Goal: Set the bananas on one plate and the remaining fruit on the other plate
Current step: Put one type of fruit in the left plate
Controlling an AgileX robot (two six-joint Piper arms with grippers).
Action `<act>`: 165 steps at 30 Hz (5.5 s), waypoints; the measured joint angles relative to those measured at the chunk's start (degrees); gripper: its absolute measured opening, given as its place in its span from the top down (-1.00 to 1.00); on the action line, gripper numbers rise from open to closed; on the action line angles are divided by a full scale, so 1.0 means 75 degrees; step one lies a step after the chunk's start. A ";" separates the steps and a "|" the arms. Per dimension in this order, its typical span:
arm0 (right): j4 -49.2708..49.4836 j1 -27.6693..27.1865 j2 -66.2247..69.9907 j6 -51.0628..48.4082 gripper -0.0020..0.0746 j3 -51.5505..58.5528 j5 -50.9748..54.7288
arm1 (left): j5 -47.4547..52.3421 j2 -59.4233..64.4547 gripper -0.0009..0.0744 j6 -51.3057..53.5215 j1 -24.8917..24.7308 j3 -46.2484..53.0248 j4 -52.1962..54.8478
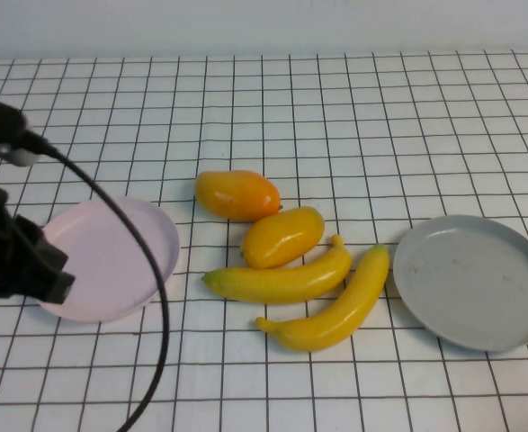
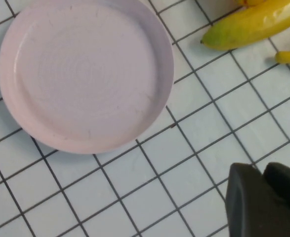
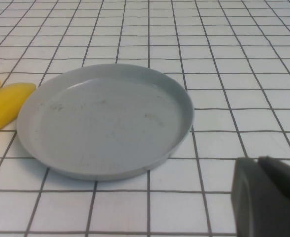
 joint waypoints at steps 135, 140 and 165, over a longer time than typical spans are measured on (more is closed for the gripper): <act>0.0000 0.0000 0.0000 0.0000 0.99 0.0000 0.0000 | -0.1817 0.8038 -0.80 0.6647 -0.1432 -0.5561 0.0088; 0.0000 0.0000 0.0000 0.0000 0.99 0.0000 0.0000 | -0.2531 0.8267 -0.80 0.6313 -0.1432 -0.5574 0.0088; 0.0000 0.0000 0.0000 0.0000 0.99 0.0000 0.0000 | 0.0383 0.7856 -0.44 0.1931 -0.1417 -0.6517 0.0701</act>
